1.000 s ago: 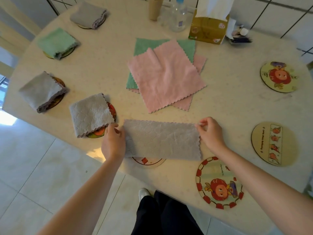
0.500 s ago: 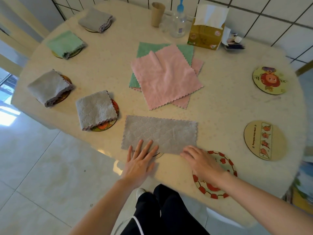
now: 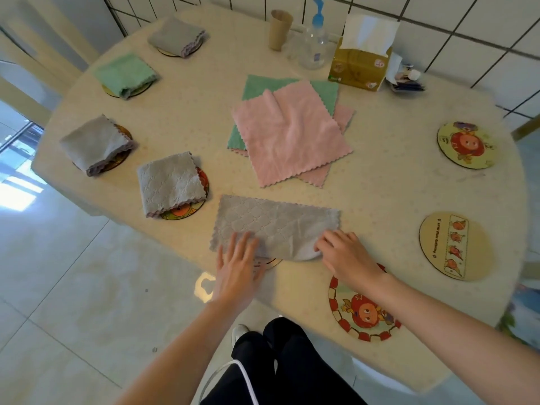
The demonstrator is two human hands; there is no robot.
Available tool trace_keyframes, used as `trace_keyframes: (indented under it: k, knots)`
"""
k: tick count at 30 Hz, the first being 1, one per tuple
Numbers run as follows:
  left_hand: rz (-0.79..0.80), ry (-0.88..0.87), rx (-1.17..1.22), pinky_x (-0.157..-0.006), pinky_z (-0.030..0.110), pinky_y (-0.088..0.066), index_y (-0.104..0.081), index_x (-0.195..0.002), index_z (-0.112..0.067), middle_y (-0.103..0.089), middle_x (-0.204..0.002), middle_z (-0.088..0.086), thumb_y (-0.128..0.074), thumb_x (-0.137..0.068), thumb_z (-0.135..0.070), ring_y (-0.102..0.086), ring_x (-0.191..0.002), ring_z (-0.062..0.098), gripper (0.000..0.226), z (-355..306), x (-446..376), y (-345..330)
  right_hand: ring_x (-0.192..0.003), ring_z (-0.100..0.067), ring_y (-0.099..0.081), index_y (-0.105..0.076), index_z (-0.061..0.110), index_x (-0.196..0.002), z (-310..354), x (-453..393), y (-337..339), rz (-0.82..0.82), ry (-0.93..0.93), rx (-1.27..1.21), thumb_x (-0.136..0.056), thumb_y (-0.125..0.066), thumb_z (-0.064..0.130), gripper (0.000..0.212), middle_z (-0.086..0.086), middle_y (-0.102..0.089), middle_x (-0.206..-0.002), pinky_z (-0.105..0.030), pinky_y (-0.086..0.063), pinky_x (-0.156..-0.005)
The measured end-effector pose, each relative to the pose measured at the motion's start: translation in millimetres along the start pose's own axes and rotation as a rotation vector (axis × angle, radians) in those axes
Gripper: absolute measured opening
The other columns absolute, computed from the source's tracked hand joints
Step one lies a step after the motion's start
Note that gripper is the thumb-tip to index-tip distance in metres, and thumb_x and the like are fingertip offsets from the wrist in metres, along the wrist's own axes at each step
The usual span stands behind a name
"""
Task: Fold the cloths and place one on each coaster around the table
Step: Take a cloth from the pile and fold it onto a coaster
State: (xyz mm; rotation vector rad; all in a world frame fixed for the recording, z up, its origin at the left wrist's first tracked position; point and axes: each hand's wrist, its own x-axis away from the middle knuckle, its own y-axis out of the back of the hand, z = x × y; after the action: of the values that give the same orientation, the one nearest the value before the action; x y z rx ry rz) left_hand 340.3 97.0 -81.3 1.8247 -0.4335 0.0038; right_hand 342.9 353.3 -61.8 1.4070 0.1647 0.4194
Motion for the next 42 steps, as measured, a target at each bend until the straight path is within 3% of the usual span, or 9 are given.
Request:
trace_keyframes:
  k: [4, 8, 15, 20, 25, 30, 34, 38, 42]
  knots:
    - [0.023, -0.146, 0.164, -0.119, 0.049, -0.003, -0.004, -0.149, -0.041, -0.012, -0.158, -0.012, -0.053, -0.089, -0.045, -0.004, -0.147, 0.013, 0.077, -46.6, -16.0, 3.9, -0.083, -0.011, -0.054, -0.063, 0.018, -0.096, 22.0, -3.2, 42.0, -0.159, 0.102, -0.241, -0.085, -0.050, 0.014, 0.017, 0.007, -0.055, -0.093, -0.030, -0.044, -0.074]
    - [-0.060, -0.039, 0.541, -0.107, 0.033, -0.036, -0.046, -0.138, -0.035, -0.046, -0.143, -0.010, -0.058, -0.090, -0.028, -0.045, -0.129, 0.011, 0.049, -69.9, -34.8, 21.6, -0.091, -0.005, -0.053, -0.062, 0.013, -0.106, 25.7, -3.6, 80.0, -0.182, 0.105, -0.514, -0.092, -0.047, 0.019, 0.021, 0.007, -0.056, -0.098, -0.019, -0.044, -0.083]
    - [0.179, 0.113, 0.801, -0.049, 0.024, -0.027, -0.065, -0.076, -0.023, -0.046, -0.044, -0.015, -0.056, -0.095, -0.027, -0.035, -0.043, 0.005, 0.021, -53.6, -35.0, 56.8, -0.101, -0.012, -0.058, -0.055, 0.019, -0.122, -36.7, -25.7, 69.2, -0.208, -0.551, -0.794, -0.093, -0.046, 0.003, 0.034, 0.002, -0.060, -0.109, -0.025, -0.049, -0.087]
    - [0.244, 0.097, 0.842, -0.051, 0.021, -0.033, -0.064, -0.088, -0.003, -0.051, -0.063, 0.004, -0.059, -0.092, -0.029, -0.040, -0.055, 0.013, 0.027, -38.9, -26.7, 78.5, -0.113, -0.007, -0.053, -0.045, 0.029, -0.135, -18.5, -35.6, 49.5, 0.246, -0.256, -1.103, -0.085, -0.067, 0.013, 0.056, 0.005, -0.050, -0.130, -0.020, -0.048, -0.090]
    - [0.152, 0.104, 0.846, -0.076, 0.044, -0.057, -0.064, -0.101, -0.018, -0.068, -0.096, 0.014, -0.060, -0.088, -0.039, -0.066, -0.086, 0.031, 0.025, -23.0, -55.0, 130.6, -0.091, 0.008, -0.061, -0.063, 0.016, -0.112, 6.2, -73.3, 86.6, -0.095, -0.235, -1.161, -0.087, -0.064, 0.006, 0.027, 0.003, -0.066, -0.106, -0.011, -0.049, -0.084]
    - [-0.022, -0.064, 0.859, -0.061, 0.023, -0.055, -0.065, -0.089, -0.017, -0.067, -0.085, 0.002, -0.060, -0.089, -0.022, -0.063, -0.070, 0.010, 0.007, -28.1, -74.0, 184.8, -0.091, -0.005, -0.065, -0.066, 0.011, -0.098, 9.1, -82.8, 134.0, -0.438, -0.180, -1.184, -0.086, -0.062, 0.001, 0.016, -0.002, -0.069, -0.096, -0.021, -0.052, -0.082]
    - [-0.030, -0.221, 0.766, -0.070, 0.057, -0.053, -0.067, -0.107, -0.015, -0.069, -0.095, 0.023, -0.062, -0.086, -0.031, -0.062, -0.081, 0.044, 0.027, -28.4, -72.3, 184.2, -0.102, -0.015, -0.063, -0.065, 0.017, -0.108, 6.5, -60.8, 146.2, -0.566, -0.018, -1.097, -0.085, -0.063, -0.002, 0.029, -0.003, -0.069, -0.102, -0.032, -0.051, -0.091]
    - [0.216, -0.225, 0.645, -0.047, 0.028, -0.050, -0.069, -0.111, -0.024, -0.071, -0.081, 0.010, -0.063, -0.089, -0.023, -0.051, -0.047, 0.007, 0.023, -26.4, -59.0, 135.4, -0.089, -0.007, -0.065, -0.068, 0.009, -0.101, -3.3, -25.1, 101.6, -0.307, -0.011, -0.898, -0.081, -0.064, 0.003, 0.021, 0.006, -0.069, -0.095, -0.026, -0.053, -0.079]
    - [0.494, -0.159, 0.545, -0.080, 0.027, -0.054, -0.063, -0.116, -0.038, -0.069, -0.093, -0.027, -0.063, -0.090, -0.023, -0.062, -0.079, -0.001, 0.030, -10.4, -33.3, 61.1, -0.077, -0.009, -0.064, -0.066, 0.013, -0.093, -1.4, 12.6, 27.7, 0.094, -0.180, -0.896, -0.081, -0.067, 0.012, 0.012, 0.004, -0.069, -0.088, -0.034, -0.057, -0.069]
